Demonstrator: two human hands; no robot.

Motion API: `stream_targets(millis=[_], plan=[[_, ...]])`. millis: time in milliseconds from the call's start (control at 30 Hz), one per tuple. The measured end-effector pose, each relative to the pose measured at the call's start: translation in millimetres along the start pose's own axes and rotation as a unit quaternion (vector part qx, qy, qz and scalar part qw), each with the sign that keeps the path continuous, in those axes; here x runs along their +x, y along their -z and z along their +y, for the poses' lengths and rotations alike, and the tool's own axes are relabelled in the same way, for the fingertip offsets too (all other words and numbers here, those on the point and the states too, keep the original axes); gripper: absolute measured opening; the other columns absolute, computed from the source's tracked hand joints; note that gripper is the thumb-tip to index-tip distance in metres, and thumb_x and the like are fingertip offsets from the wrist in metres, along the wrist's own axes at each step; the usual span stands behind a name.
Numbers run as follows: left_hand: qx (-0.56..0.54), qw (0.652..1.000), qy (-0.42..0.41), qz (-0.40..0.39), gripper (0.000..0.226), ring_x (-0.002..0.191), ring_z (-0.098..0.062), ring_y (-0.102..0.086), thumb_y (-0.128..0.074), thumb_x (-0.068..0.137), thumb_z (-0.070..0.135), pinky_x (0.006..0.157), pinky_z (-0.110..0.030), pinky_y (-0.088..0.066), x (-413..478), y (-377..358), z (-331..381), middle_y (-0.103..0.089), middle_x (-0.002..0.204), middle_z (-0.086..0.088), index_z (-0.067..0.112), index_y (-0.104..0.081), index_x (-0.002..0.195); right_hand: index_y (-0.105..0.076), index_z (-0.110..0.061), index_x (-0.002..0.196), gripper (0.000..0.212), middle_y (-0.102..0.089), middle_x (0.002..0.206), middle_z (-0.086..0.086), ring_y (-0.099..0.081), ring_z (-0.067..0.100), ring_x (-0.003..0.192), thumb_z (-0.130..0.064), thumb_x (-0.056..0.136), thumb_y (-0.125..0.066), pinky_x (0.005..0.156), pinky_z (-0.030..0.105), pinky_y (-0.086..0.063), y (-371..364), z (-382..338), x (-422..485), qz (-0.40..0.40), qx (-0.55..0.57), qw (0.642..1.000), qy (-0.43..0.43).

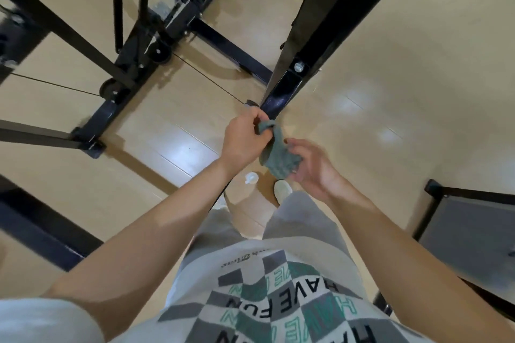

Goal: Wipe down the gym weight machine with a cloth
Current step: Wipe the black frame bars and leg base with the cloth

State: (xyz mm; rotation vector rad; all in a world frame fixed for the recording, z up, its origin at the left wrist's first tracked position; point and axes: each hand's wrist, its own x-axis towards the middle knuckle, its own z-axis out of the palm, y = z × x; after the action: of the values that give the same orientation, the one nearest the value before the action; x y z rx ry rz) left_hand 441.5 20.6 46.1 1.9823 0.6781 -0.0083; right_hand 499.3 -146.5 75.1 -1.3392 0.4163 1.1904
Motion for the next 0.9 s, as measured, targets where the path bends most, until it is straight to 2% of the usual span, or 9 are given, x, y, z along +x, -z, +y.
stream_targets(millis=[67, 133, 267, 400, 533, 633, 733, 833, 900], plan=[[0.016, 1.000, -0.021, -0.003, 0.016, 0.080, -0.008, -0.058, -0.069, 0.082, 0.017, 0.068, -0.024, -0.047, -21.4, -15.8, 3.1, -0.064, 0.088, 0.013, 0.027, -0.059, 0.089, -0.055, -0.011, 0.135, 0.037, -0.065, 0.126, 0.019, -0.063, 0.035, 0.118, -0.029, 0.104, -0.047, 0.105, 0.054, -0.047, 6.4, -2.1, -2.5, -0.048, -0.030, 0.997, -0.058], [0.040, 0.999, -0.012, 0.003, 0.019, 0.080, -0.009, -0.058, -0.070, 0.078, 0.017, 0.070, -0.032, -0.050, -40.4, -34.7, -0.5, -0.063, 0.090, 0.013, 0.030, -0.058, 0.087, -0.060, -0.024, 0.132, 0.040, -0.069, 0.127, 0.009, -0.062, 0.030, 0.121, -0.046, 0.101, -0.048, 0.108, 0.057, -0.043, 23.3, -2.9, 1.6, -0.087, -0.098, 0.985, -0.113], [0.078, 0.997, 0.019, 0.017, 0.015, 0.079, -0.008, -0.054, -0.071, 0.077, 0.018, 0.071, -0.035, -0.050, -69.4, -71.3, -6.3, -0.062, 0.090, 0.013, 0.023, -0.065, 0.089, -0.069, -0.025, 0.120, 0.046, -0.070, 0.112, 0.003, -0.060, 0.026, 0.107, -0.061, 0.094, -0.055, 0.105, 0.055, -0.045, 55.9, 0.6, 19.7, -0.145, -0.144, 0.957, -0.207], [0.104, 0.994, 0.025, 0.031, 0.017, 0.082, -0.010, -0.058, -0.074, 0.078, 0.020, 0.075, -0.037, -0.054, -89.9, -101.5, -12.7, -0.069, 0.098, 0.009, 0.019, -0.070, 0.094, -0.068, -0.015, 0.113, 0.034, -0.072, 0.099, 0.006, -0.071, 0.022, 0.088, -0.044, 0.098, -0.060, 0.088, 0.043, -0.058, 68.4, 15.0, 45.7, -0.114, -0.082, 0.958, -0.250], [0.145, 0.988, -0.020, 0.057, 0.030, 0.115, -0.018, -0.063, -0.072, 0.082, 0.027, 0.100, -0.033, -0.048, -106.0, -111.2, -21.1, -0.071, 0.122, 0.003, 0.018, -0.076, 0.110, -0.064, -0.011, 0.121, 0.021, -0.071, 0.105, 0.009, -0.073, 0.019, 0.083, -0.016, 0.101, -0.057, 0.060, 0.029, -0.059, 72.4, 30.5, 69.6, -0.073, -0.059, 0.968, -0.231], [0.213, 0.966, 0.000, 0.146, 0.036, 0.119, -0.025, -0.059, -0.065, 0.086, 0.022, 0.104, -0.037, -0.042, -111.8, -93.6, -34.2, -0.069, 0.125, -0.002, 0.014, -0.071, 0.120, -0.061, -0.013, 0.126, 0.025, -0.066, 0.127, 0.013, -0.067, 0.026, 0.110, -0.011, 0.102, -0.056, 0.067, 0.034, -0.061, 74.1, 36.3, 88.5, -0.057, -0.039, 0.975, -0.210], [0.278, 0.937, 0.051, 0.207, 0.042, 0.122, -0.030, -0.052, -0.061, 0.089, 0.022, 0.100, -0.045, -0.044, -107.1, -64.9, -49.4, -0.060, 0.134, -0.005, 0.015, -0.061, 0.131, -0.063, -0.018, 0.118, 0.020, -0.059, 0.133, 0.013, -0.062, 0.029, 0.115, -0.007, 0.102, -0.056, 0.067, 0.035, -0.062, 70.6, 38.9, 109.8, -0.049, -0.042, 0.978, -0.196], [0.320, 0.925, 0.101, 0.180, 0.050, 0.126, -0.033, -0.046, -0.057, 0.095, 0.031, 0.103, -0.046, -0.041, -92.9, -46.8, -66.0, -0.051, 0.142, -0.008, 0.016, -0.049, 0.142, -0.061, -0.017, 0.120, 0.024, -0.055, 0.134, 0.015, -0.060, 0.032, 0.115, -0.003, 0.101, -0.054, 0.069, 0.036, -0.062, 60.3, 41.9, 133.7, -0.037, -0.029, 0.981, -0.188], [0.331, 0.928, 0.115, 0.129, 0.055, 0.120, -0.035, -0.051, -0.048, 0.099, 0.044, 0.097, -0.049, -0.046, -85.0, -40.7, -82.3, -0.055, 0.136, -0.009, 0.020, -0.041, 0.148, -0.060, -0.015, 0.119, 0.023, -0.054, 0.134, 0.016, -0.060, 0.030, 0.112, -0.003, 0.101, -0.054, 0.081, 0.038, -0.062, 48.7, 44.5, 149.0, -0.052, 0.004, 0.980, -0.190]])
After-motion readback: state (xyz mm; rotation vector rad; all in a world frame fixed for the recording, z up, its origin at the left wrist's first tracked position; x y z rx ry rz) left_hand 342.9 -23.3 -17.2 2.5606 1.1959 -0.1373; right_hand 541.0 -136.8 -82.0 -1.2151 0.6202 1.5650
